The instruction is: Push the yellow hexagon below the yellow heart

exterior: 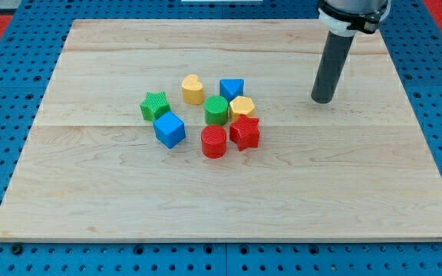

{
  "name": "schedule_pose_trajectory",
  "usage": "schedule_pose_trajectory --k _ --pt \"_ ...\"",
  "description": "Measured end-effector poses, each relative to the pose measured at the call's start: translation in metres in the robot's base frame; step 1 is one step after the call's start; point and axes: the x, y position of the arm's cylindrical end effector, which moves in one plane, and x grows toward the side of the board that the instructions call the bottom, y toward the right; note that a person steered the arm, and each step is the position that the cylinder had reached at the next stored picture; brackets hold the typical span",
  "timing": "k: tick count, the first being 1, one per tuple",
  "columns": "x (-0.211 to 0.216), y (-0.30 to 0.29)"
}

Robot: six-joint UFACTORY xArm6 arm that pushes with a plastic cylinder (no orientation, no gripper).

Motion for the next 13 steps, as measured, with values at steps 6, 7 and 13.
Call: schedule_pose_trajectory --k 6,7,13 --pt "0.078 -0.066" --pt "0.078 -0.062" --pt "0.086 -0.033"
